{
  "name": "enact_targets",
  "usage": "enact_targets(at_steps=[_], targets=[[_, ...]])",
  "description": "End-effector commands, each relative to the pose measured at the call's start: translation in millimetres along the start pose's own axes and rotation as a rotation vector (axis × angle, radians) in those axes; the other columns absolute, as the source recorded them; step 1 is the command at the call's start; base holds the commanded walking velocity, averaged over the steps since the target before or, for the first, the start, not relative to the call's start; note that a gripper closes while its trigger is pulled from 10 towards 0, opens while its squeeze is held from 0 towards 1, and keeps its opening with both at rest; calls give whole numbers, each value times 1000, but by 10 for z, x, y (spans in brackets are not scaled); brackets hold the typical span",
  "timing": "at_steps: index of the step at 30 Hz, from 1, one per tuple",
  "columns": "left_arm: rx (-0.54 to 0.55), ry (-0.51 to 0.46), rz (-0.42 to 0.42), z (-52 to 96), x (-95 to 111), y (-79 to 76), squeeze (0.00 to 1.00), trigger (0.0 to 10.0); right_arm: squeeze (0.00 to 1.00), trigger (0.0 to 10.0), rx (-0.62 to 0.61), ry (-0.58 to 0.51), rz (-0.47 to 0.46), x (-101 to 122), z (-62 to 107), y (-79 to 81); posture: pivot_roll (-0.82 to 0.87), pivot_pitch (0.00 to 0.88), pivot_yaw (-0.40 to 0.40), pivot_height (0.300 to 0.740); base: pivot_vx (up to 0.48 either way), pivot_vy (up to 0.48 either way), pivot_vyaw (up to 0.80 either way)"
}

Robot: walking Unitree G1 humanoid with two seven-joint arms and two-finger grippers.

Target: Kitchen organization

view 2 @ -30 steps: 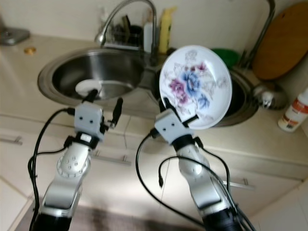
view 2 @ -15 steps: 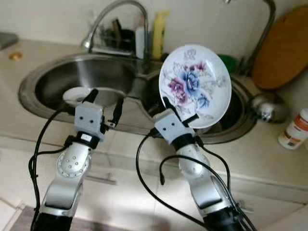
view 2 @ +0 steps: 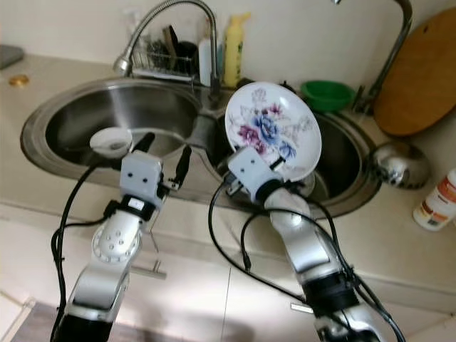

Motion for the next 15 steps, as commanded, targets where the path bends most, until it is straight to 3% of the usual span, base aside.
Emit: enact_targets(at_steps=[1, 2, 3, 4, 6, 7, 8, 9, 15], targets=[[0, -11, -6, -28, 31, -3, 0, 10000, 0, 0, -32, 63, -42, -63, -56, -149, 109, 0, -71, 740, 0, 0, 0], [0, -11, -6, -28, 31, -3, 0, 10000, 0, 0, -32, 63, -42, -63, -56, -149, 109, 0, -71, 740, 0, 0, 0], [2, -11, -8, -31, 31, 0, 0, 10000, 0, 1176, -34, 130, -78, -127, -116, -225, 114, 0, -72, 740, 0, 0, 0], [3, -13, -9, -33, 34, 2, 0, 10000, 0, 3843, -55, 173, -123, -157, -170, -320, 114, 0, -72, 740, 0, 0, 0], [3, -14, -10, -35, 36, 2, 0, 10000, 0, 4039, -65, 188, -151, -167, -192, -361, 118, 0, -75, 740, 0, 0, 0], [2, -16, -10, -39, 42, -2, 0, 10000, 0, 5961, -64, 224, -187, -199, -231, -415, 122, 0, -78, 740, 0, 0, 0], [2, -16, -10, -39, 42, -2, 0, 10000, 0, 5961, -64, 224, -187, -199, -231, -415, 122, 0, -78, 740, 0, 0, 0], [1, -18, -11, -42, 47, -6, 0, 10000, 0, 10000, -38, 263, -208, -239, -255, -427, 126, 0, -79, 740, 0, 0, 0], [6, -19, -13, -42, 49, 0, 0, 10000, 0, 10000, 137, 388, -274, -450, -237, -217, 134, 0, -88, 740, 0, 0, 0]])
Point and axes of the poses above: a point about 5 cm out from each wrist's last joint towards the gripper, its own z axis pointing back from the gripper into the wrist, its own x axis along the axis of the wrist's last joint, y = z × x, the point moved 1 cm from there along -z, pointing out of the wrist towards the gripper, and after that the axes turned 2 degrees about -z, right-handed, at the moved point
